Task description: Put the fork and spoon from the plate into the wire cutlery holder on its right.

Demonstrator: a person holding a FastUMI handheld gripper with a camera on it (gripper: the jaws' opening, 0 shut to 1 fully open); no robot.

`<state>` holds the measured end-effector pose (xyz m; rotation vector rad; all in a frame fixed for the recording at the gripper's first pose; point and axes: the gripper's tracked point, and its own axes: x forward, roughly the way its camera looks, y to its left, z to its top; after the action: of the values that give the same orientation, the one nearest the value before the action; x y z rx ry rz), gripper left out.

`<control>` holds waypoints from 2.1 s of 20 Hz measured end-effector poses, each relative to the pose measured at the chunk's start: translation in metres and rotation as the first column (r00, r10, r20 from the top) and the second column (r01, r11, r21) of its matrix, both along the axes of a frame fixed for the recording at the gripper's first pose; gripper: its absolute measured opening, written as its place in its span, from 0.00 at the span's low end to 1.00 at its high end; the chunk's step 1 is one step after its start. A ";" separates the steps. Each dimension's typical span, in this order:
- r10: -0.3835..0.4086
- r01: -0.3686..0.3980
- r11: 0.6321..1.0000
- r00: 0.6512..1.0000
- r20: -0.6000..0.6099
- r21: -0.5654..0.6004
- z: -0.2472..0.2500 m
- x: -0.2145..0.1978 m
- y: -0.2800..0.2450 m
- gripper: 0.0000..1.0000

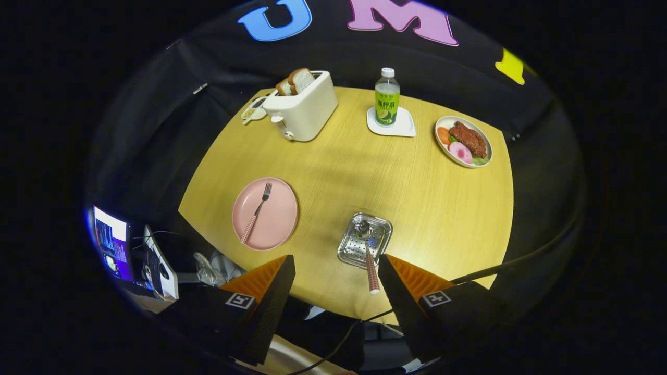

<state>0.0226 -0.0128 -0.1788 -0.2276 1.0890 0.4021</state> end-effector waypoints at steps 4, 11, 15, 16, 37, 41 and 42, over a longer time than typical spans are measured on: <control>0.008 -0.012 0.999 0.994 0.106 0.035 0.002 -0.008 0.034 1.00; 0.028 -0.053 0.986 0.988 0.154 0.159 -0.001 -0.021 0.125 1.00; 0.069 -0.090 0.981 0.990 0.120 0.172 -0.029 -0.025 0.171 1.00; 0.078 -0.094 0.982 0.992 0.101 0.165 -0.043 -0.026 0.178 1.00; -0.022 0.008 0.996 0.987 -0.161 -0.086 -0.243 -0.033 0.221 0.99; -0.044 0.025 0.994 0.981 -0.190 -0.103 -0.252 -0.039 0.219 0.79; -0.046 0.026 0.994 0.981 -0.187 -0.108 -0.252 -0.038 0.219 0.71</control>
<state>-0.0158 0.2061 -0.4305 -0.2660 1.3019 0.3395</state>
